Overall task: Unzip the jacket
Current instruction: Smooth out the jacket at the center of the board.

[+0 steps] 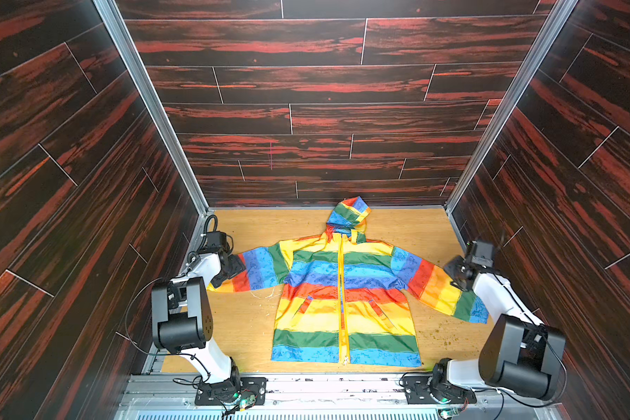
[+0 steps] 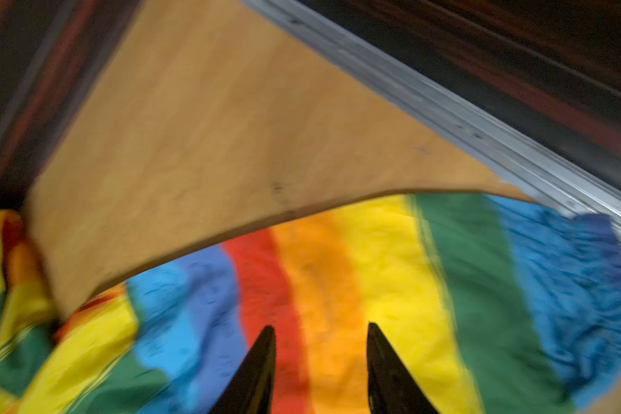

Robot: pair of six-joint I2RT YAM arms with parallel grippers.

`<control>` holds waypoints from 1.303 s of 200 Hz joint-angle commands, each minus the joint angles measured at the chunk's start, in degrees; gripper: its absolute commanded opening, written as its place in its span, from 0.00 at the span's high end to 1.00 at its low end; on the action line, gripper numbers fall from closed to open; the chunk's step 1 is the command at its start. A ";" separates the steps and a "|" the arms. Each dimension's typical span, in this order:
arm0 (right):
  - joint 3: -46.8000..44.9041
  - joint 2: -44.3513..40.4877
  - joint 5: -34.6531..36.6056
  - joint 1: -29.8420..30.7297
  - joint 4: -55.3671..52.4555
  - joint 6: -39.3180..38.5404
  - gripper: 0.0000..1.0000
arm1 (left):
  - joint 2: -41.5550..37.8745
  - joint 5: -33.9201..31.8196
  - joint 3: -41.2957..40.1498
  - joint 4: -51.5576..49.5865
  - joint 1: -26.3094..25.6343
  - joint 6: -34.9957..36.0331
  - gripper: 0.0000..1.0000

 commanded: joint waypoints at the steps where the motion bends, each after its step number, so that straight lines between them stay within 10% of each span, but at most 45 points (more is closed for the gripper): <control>1: 2.34 1.12 -0.93 4.61 -1.06 -3.45 0.57 | 1.51 -5.13 1.79 -4.89 1.51 1.76 0.18; 94: 6.94 8.76 -6.06 16.17 1.47 -5.61 0.58 | 6.90 -8.74 2.90 -7.40 4.97 2.29 0.23; 136: 6.70 8.98 -6.46 16.15 1.90 -5.97 0.59 | 8.49 -9.25 3.35 -7.74 5.06 2.46 0.51; 172: 7.67 9.98 -6.68 16.21 1.59 -6.56 0.59 | 6.64 -10.04 0.95 -7.40 5.61 1.78 1.00; 239: 8.62 11.51 -5.72 16.18 0.60 -6.80 0.60 | 3.18 -10.84 -1.78 -6.94 9.36 2.31 1.00; 260: 8.04 10.23 -6.49 16.21 1.21 -7.00 0.59 | 0.58 -7.92 -1.82 -6.16 9.28 2.51 0.39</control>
